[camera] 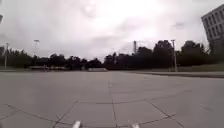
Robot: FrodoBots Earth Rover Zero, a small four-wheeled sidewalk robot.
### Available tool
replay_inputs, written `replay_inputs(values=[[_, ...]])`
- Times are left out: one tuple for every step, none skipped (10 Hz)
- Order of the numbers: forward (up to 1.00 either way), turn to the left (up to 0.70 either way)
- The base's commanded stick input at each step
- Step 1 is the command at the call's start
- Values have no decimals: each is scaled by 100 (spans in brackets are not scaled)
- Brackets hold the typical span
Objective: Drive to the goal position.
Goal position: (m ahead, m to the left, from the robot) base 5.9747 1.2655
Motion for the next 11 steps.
replay_inputs(values=[[70,0],[70,0],[70,0],[70,0],[70,0],[70,0],[70,0],[70,0],[70,0],[70,0],[70,0]])
